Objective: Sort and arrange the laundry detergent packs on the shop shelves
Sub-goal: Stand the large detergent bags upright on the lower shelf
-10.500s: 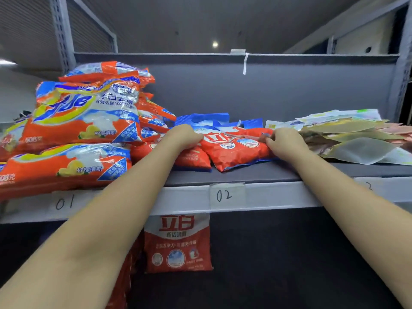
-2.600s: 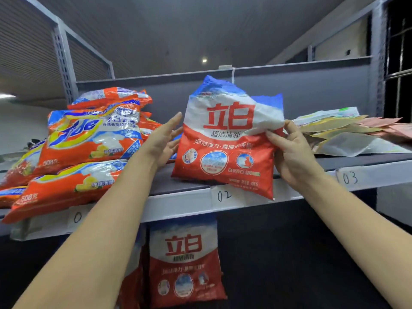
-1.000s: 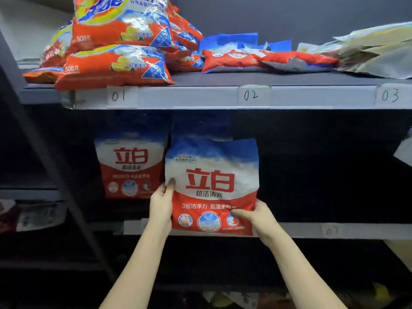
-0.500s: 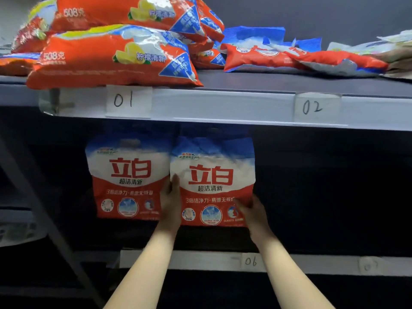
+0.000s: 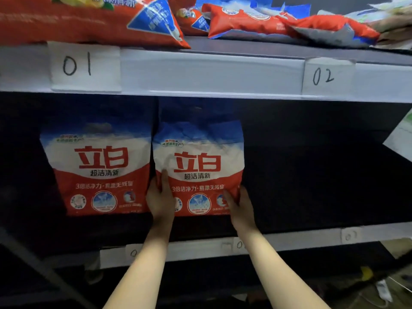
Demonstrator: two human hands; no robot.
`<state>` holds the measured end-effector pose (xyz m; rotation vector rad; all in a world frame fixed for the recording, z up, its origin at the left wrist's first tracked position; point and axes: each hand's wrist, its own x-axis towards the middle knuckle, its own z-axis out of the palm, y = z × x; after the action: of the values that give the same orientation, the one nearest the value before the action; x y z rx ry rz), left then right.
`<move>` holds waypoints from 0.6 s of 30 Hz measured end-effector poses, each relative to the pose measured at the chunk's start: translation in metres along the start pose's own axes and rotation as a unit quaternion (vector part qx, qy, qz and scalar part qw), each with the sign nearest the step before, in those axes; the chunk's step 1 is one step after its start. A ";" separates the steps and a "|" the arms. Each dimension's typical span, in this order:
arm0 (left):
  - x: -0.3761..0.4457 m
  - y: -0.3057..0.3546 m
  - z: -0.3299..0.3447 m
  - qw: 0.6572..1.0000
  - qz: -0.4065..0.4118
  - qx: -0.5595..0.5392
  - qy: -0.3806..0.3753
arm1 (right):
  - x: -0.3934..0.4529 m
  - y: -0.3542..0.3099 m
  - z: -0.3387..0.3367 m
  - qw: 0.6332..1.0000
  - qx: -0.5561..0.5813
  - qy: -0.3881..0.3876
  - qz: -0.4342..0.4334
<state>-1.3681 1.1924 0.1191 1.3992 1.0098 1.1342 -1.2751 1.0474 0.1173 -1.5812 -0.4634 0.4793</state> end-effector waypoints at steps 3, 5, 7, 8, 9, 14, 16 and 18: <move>-0.011 -0.003 -0.004 1.000 -0.010 -0.003 -0.014 | -0.004 0.000 -0.004 0.999 -0.039 0.001 0.004; -0.023 -0.008 -0.008 1.000 -0.012 -0.002 -0.022 | -0.006 -0.001 -0.009 0.997 -0.072 0.002 0.008; -0.032 -0.013 -0.012 0.999 -0.024 0.014 -0.028 | -0.010 -0.004 -0.014 0.994 -0.113 -0.005 0.004; -0.034 -0.015 -0.013 0.999 -0.027 0.036 -0.027 | -0.012 -0.006 -0.018 0.991 -0.135 -0.014 0.003; -0.037 -0.016 -0.013 0.997 -0.030 0.059 -0.024 | -0.014 -0.007 -0.023 0.987 -0.161 -0.025 0.002; -0.078 -0.009 -0.001 0.988 0.007 0.152 0.011 | -0.023 -0.002 -0.064 0.952 -0.298 -0.065 -0.028; -0.104 -0.010 0.008 0.976 0.009 0.216 0.009 | -0.029 -0.002 -0.087 0.935 -0.342 -0.069 -0.057; -0.130 -0.006 0.018 0.967 0.037 0.252 -0.024 | -0.037 -0.004 -0.110 0.916 -0.382 -0.075 -0.101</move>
<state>-1.3766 1.0627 0.0975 1.8694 1.2763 0.9240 -1.2438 0.9364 0.1287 -2.2188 -1.0071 0.2647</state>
